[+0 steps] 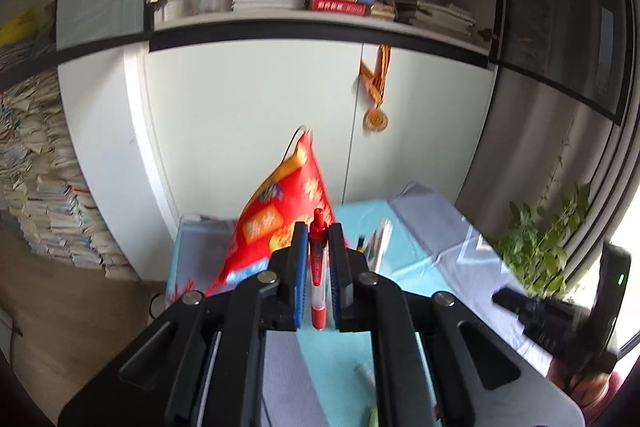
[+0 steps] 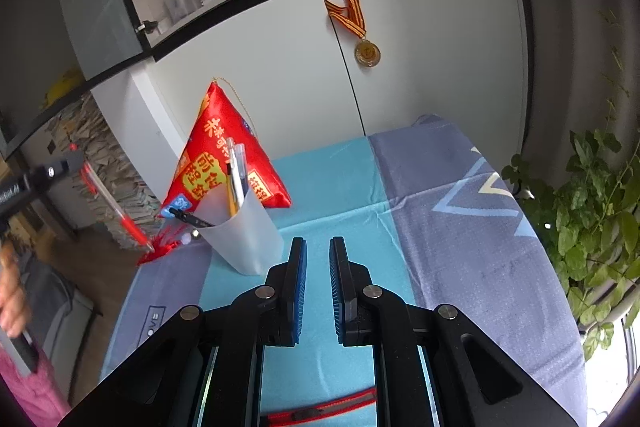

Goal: Organize stationery
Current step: 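Insert the red-capped pen into the frosted cup and open the left tool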

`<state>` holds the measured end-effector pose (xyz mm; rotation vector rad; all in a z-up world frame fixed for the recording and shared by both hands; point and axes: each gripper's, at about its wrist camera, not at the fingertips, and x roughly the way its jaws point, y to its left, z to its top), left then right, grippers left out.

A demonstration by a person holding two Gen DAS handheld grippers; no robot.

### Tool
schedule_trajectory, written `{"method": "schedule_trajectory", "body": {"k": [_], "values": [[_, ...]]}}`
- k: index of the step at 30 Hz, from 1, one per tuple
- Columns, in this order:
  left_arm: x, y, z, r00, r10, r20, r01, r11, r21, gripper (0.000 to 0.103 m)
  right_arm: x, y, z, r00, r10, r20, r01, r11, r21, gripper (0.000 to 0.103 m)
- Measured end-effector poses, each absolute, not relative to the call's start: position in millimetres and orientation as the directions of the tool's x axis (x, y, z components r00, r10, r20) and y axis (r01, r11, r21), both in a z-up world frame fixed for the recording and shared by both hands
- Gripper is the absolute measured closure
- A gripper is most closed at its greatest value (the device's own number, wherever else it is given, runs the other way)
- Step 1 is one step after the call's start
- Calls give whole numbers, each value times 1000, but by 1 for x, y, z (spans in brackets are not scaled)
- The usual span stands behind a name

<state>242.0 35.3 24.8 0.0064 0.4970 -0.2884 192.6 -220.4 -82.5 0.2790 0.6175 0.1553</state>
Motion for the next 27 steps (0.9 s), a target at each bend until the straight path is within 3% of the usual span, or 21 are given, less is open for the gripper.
{"method": "schedule_trajectory", "body": {"k": [7, 17, 27], "values": [[271, 1, 33, 828, -310, -467, 326, 944, -47, 95, 182, -238, -90, 800, 201, -565, -20, 950, 310, 92], [307, -24, -22, 765, -259, -590, 313, 950, -11, 95, 170, -250, -91, 800, 174, -574, 8, 954, 300, 92], [309, -21, -48, 719, -250, -648, 320, 947, -10, 94, 175, -229, -105, 752, 219, -621, -66, 964, 259, 92]]}}
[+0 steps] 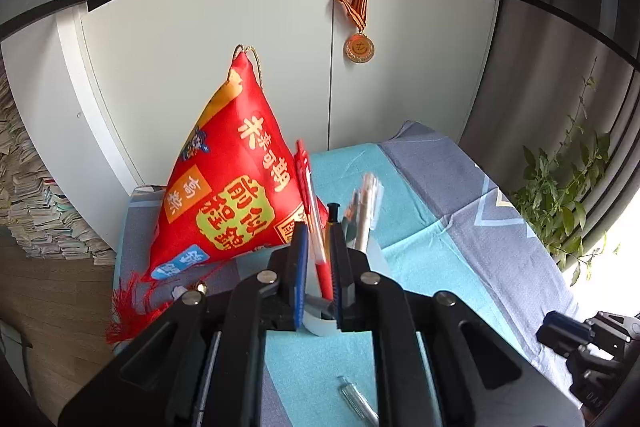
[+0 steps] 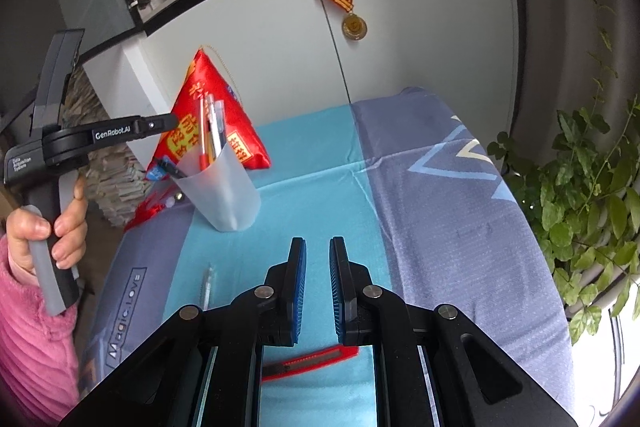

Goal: Organize stationery
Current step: 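Insert the red-capped pen into the frosted cup and open the left tool, then grasp the beige-grip clear pen with the left tool while the right tool approaches the red box cutter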

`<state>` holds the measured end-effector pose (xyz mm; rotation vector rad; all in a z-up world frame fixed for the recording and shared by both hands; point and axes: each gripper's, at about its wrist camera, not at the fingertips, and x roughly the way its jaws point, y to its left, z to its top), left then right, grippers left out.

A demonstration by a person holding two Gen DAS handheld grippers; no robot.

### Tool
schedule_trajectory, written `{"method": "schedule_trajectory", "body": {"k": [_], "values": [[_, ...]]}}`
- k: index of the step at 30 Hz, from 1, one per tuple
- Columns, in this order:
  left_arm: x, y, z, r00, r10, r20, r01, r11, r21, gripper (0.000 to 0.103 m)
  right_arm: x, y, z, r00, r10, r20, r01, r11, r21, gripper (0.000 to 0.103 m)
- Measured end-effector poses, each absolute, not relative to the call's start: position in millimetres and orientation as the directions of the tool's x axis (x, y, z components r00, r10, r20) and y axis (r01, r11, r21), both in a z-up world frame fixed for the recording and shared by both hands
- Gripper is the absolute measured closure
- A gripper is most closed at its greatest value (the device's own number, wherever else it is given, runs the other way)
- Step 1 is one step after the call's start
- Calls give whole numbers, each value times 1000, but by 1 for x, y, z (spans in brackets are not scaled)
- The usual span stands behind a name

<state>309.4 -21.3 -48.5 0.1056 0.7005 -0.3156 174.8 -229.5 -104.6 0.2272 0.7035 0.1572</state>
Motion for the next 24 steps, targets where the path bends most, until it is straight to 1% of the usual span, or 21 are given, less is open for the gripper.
{"method": "schedule_trajectory", "body": {"k": [2, 3, 4, 5, 6, 7, 8, 13, 16, 19, 24], "values": [[305, -17, -49, 719, -249, -649, 306, 952, -26, 93, 176, -221, -110, 720, 236, -653, -112, 968, 226, 91], [302, -14, -48, 721, -250, -647, 297, 954, -38, 91, 177, -217, -114, 700, 243, -672, -135, 968, 209, 87], [299, -10, -48, 723, -252, -643, 288, 956, -51, 86, 177, -213, -118, 682, 247, -688, -155, 969, 194, 84], [294, -4, -47, 727, -252, -638, 275, 959, -66, 81, 177, -210, -122, 665, 250, -703, -173, 968, 180, 74], [291, -1, -46, 731, -250, -635, 264, 962, -74, 72, 176, -207, -126, 651, 250, -716, -189, 968, 165, 66], [284, 5, -46, 738, -243, -629, 247, 965, -82, 68, 175, -206, -130, 644, 246, -724, -200, 968, 151, 63], [279, 9, -46, 742, -240, -626, 239, 967, -88, 68, 174, -205, -133, 638, 241, -731, -210, 968, 136, 60], [252, 23, -59, 709, -260, -655, 239, 963, -124, 68, 170, -210, -144, 613, 230, -756, -214, 969, 122, 59], [243, 21, -77, 657, -272, -703, 249, 959, -139, 67, 169, -215, -146, 606, 236, -759, -211, 968, 133, 59], [239, 12, -101, 598, -264, -757, 259, 957, -129, 67, 168, -214, -148, 589, 245, -770, -239, 963, 123, 59], [242, -2, -132, 509, -274, -816, 260, 953, -158, 67, 161, -206, -152, 566, 237, -790, -275, 957, 90, 59]]}}
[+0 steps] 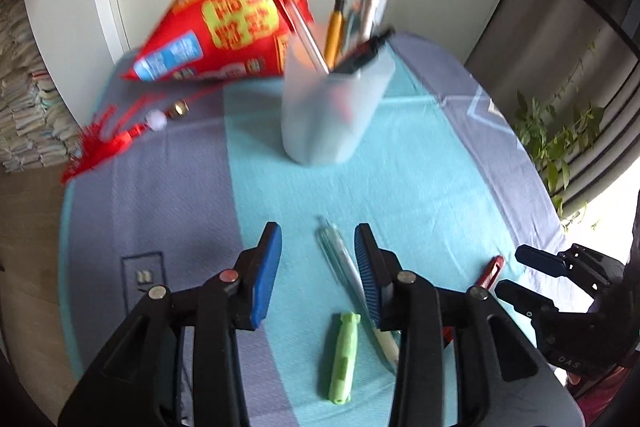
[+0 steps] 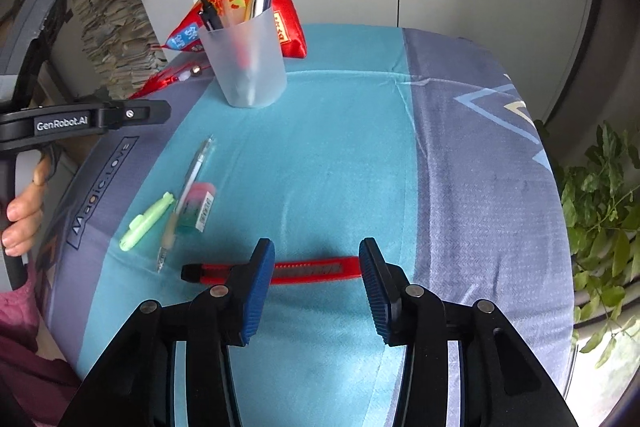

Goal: Organize stationery
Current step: 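Grasp the beige-grip clear pen with the left tool while the right tool approaches the red box cutter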

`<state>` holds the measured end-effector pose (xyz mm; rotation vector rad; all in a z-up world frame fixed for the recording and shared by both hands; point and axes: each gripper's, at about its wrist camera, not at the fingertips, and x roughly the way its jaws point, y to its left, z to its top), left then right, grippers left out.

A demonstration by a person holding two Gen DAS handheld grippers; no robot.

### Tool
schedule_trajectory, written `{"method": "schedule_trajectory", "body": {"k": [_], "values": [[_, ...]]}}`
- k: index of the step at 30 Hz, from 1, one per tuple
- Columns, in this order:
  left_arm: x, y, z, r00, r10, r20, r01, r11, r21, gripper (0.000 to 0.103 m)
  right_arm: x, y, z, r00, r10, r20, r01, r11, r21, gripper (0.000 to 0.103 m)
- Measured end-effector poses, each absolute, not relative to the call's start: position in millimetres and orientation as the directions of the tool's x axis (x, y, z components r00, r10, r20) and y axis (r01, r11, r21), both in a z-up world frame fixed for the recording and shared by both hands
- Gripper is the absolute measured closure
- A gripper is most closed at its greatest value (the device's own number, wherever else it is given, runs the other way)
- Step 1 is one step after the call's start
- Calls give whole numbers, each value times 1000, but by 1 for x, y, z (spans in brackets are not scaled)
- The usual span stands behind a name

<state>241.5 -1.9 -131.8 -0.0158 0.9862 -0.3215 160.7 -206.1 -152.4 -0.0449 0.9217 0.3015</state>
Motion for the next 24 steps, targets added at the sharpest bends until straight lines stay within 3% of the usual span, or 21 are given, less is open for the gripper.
{"method": "schedule_trajectory", "body": {"k": [15, 17, 24], "values": [[258, -39, -167, 414, -178, -893, 236, 968, -84, 70, 144, -208, -157, 551, 224, -804, -284, 956, 72, 58], [260, -45, -167, 425, -152, -893, 222, 973, -60, 86, 144, -208, -158, 550, 227, -804, -284, 956, 76, 58], [250, -41, -153, 466, -237, -853, 237, 962, -138, 90, 143, -208, -160, 544, 229, -807, -278, 957, 84, 58]]}}
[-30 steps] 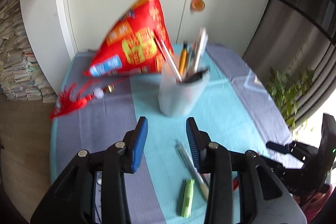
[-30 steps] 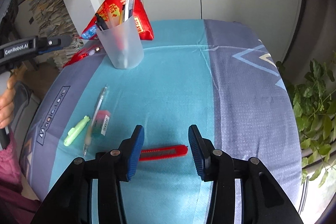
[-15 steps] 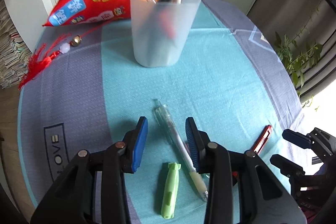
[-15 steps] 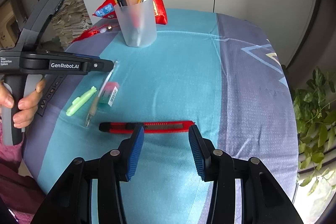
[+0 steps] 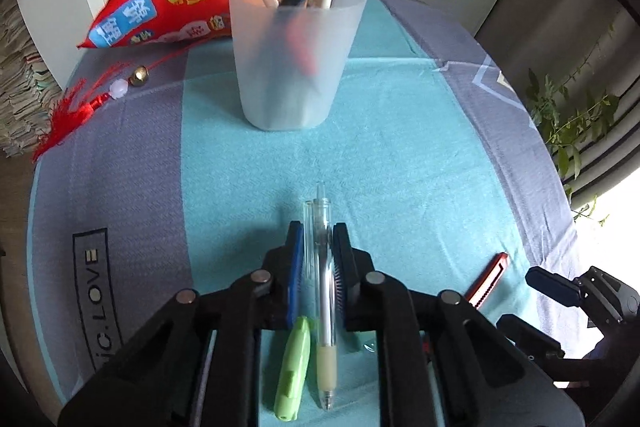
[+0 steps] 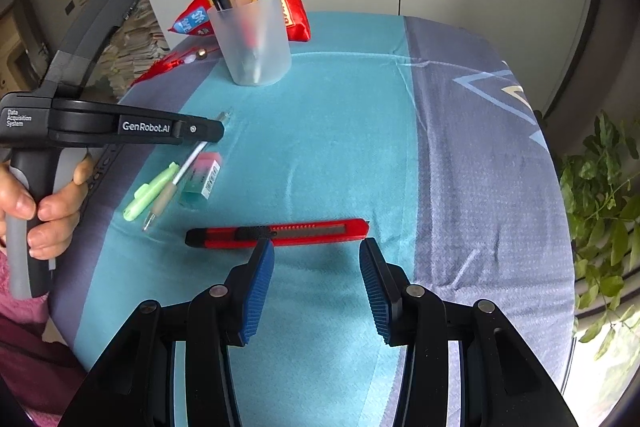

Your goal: Organize stationery

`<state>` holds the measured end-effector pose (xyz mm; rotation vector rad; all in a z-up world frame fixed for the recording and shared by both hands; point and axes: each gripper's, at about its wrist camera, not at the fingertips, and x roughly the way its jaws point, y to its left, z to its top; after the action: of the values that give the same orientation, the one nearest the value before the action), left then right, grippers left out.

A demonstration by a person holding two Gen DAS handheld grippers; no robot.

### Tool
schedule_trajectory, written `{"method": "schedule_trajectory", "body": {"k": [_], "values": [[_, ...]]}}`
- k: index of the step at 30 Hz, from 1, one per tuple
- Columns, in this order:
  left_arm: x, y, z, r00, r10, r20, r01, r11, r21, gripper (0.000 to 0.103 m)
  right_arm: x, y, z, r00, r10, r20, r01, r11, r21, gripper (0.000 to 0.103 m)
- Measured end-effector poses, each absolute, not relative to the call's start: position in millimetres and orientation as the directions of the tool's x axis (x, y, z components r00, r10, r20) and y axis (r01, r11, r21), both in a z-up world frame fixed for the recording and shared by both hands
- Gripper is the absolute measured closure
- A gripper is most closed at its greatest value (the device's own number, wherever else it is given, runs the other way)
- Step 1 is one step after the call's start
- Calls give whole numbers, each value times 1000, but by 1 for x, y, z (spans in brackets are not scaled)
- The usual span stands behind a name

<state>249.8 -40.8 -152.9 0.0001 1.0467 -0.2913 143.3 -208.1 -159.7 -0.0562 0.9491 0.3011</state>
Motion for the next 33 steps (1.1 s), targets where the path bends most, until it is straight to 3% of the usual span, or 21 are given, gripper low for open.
{"method": "schedule_trajectory", "body": {"k": [4, 12, 15, 21, 22, 24, 25, 28, 33], "values": [[237, -24, -124, 532, -274, -801, 251, 955, -160, 90, 142, -205, -158, 540, 230, -810, -310, 949, 63, 58], [209, 7, -87, 609, -309, -730, 255, 948, -188, 92, 138, -171, -154, 491, 260, -832, -551, 832, -65, 57], [201, 9, -82, 623, -316, -715, 259, 946, -193, 92, 143, -155, -159, 465, 237, -853, -629, 766, -129, 47], [190, 15, -73, 638, -325, -698, 275, 943, -188, 92, 157, -130, -172, 432, 184, -883, -717, 664, -212, 46], [189, 15, -73, 639, -325, -697, 276, 943, -187, 92, 161, -128, -172, 420, 187, -888, -721, 663, -201, 47], [190, 17, -74, 636, -327, -699, 275, 942, -191, 92, 168, -128, -171, 386, 212, -898, -724, 673, -152, 73], [192, 18, -76, 632, -327, -703, 272, 942, -194, 92, 172, -127, -170, 380, 218, -899, -718, 682, -138, 77], [200, 22, -84, 612, -316, -725, 250, 947, -202, 92, 181, -128, -169, 412, 188, -891, -659, 737, -150, 83], [220, 19, -106, 565, -287, -774, 215, 956, -198, 92, 197, -152, -159, 329, 225, -917, -486, 873, 40, 89]]}}
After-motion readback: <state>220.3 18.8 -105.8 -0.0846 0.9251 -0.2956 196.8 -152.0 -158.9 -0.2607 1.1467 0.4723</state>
